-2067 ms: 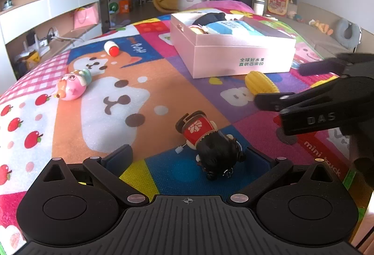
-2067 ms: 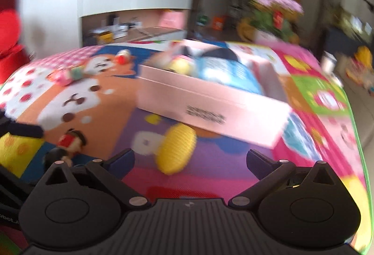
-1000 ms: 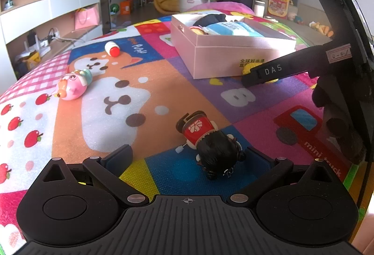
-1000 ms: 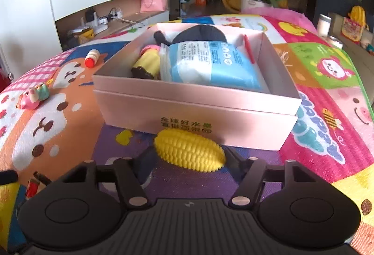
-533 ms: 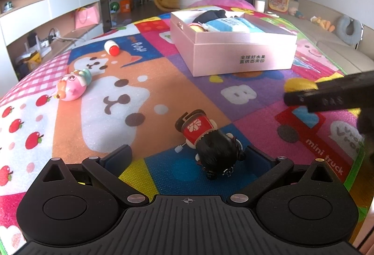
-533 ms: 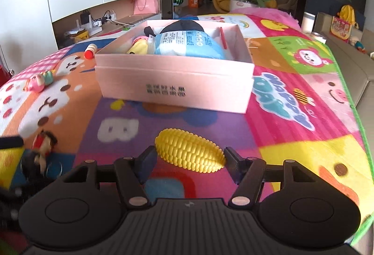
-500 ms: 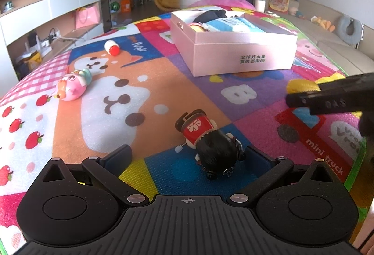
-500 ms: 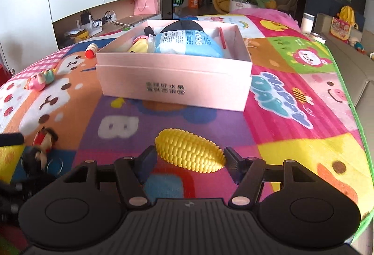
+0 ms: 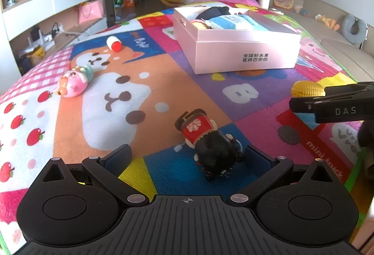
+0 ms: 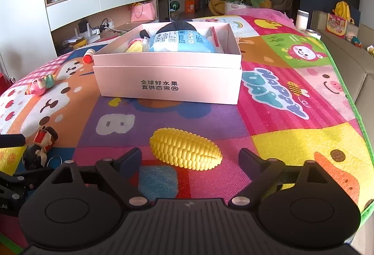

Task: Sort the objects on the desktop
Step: 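Close the right tool on the yellow corn toy while the left tool regrips the keychain doll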

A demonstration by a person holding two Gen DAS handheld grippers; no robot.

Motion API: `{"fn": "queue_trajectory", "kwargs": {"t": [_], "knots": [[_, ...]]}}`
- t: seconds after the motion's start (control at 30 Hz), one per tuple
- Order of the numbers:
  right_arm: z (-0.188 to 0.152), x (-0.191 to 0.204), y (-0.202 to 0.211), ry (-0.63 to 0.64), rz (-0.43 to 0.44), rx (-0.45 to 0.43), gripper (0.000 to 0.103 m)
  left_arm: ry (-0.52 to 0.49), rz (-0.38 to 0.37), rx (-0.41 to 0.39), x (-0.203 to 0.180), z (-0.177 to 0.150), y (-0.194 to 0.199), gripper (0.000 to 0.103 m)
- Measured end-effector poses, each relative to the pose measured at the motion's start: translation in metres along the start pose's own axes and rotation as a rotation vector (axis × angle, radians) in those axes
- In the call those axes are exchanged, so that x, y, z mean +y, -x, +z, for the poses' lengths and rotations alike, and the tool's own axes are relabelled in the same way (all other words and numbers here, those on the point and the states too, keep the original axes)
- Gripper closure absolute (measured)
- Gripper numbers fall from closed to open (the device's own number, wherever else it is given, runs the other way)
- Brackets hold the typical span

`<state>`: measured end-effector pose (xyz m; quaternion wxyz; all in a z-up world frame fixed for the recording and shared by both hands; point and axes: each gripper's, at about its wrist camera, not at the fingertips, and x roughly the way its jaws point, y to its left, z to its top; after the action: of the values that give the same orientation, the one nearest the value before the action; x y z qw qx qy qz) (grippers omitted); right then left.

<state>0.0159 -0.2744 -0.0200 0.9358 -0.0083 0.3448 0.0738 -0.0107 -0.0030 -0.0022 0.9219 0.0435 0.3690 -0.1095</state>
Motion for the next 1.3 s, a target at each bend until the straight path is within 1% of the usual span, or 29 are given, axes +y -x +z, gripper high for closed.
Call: {"fn": "queue_trajectory", "kwargs": {"t": [0.03,0.07,0.1,0.17,0.3,0.37,0.43,0.57,0.63,0.67,0.77,0.83,0.87,0.93,0.97,1.07,1.13,1.2,1.3], "knots": [[0.0,-0.001,0.0,-0.008,-0.002,0.0,0.006,-0.013,-0.027,0.008,-0.003,0.0,0.002,0.0],[0.0,-0.002,0.0,-0.016,-0.004,-0.002,0.005,-0.031,-0.075,0.013,-0.006,0.0,0.005,0.0],[0.0,-0.003,0.0,-0.024,-0.005,-0.004,0.005,-0.046,-0.137,0.018,-0.01,-0.001,0.008,0.0],[0.0,-0.005,0.0,-0.034,-0.004,-0.003,0.005,-0.064,-0.207,0.015,-0.017,-0.003,0.011,0.0],[0.0,-0.008,0.001,-0.052,-0.005,-0.013,0.005,-0.078,-0.296,-0.003,-0.028,-0.003,0.009,0.0],[0.0,-0.009,0.002,-0.062,-0.005,-0.018,0.005,-0.079,-0.322,-0.005,-0.031,-0.002,0.01,0.0],[0.0,-0.011,0.003,-0.072,-0.006,-0.021,0.005,-0.096,-0.302,-0.02,-0.031,-0.002,0.014,0.0],[0.0,-0.013,0.004,-0.086,-0.002,-0.03,0.004,-0.103,-0.154,-0.084,-0.025,-0.001,0.023,0.0],[0.0,-0.013,0.004,-0.088,-0.001,-0.032,0.004,-0.11,-0.111,-0.093,-0.021,0.002,0.019,0.0],[0.0,-0.013,0.004,-0.086,0.0,-0.033,0.004,-0.121,-0.102,-0.088,-0.02,0.003,0.014,0.0],[-0.001,-0.012,0.005,-0.08,0.004,-0.036,0.004,-0.138,-0.113,-0.067,-0.015,0.008,0.0,0.002],[-0.001,-0.011,0.006,-0.076,0.009,-0.04,0.004,-0.136,-0.132,-0.047,-0.012,0.011,-0.006,0.011],[-0.002,-0.011,0.006,-0.073,0.012,-0.041,0.004,-0.133,-0.137,-0.035,-0.012,0.013,-0.009,0.022],[-0.002,-0.009,0.006,-0.063,0.016,-0.041,0.004,-0.129,-0.139,-0.036,-0.012,0.014,-0.013,0.023],[-0.002,-0.008,0.007,-0.055,0.015,-0.039,0.004,-0.13,-0.142,-0.038,-0.012,0.014,-0.012,0.028],[-0.002,-0.001,0.007,-0.026,0.002,-0.033,0.004,-0.129,-0.114,-0.051,-0.015,0.012,-0.004,0.028],[0.0,0.003,0.007,-0.034,0.008,-0.024,0.004,-0.119,-0.063,-0.044,-0.018,0.01,0.0,0.029],[0.002,0.008,0.006,-0.037,0.017,-0.016,0.005,-0.101,-0.038,-0.048,-0.018,0.009,0.005,0.029],[0.005,0.016,0.0,-0.013,-0.016,0.004,0.016,-0.088,-0.032,-0.057,-0.018,0.006,0.012,0.029]]}}
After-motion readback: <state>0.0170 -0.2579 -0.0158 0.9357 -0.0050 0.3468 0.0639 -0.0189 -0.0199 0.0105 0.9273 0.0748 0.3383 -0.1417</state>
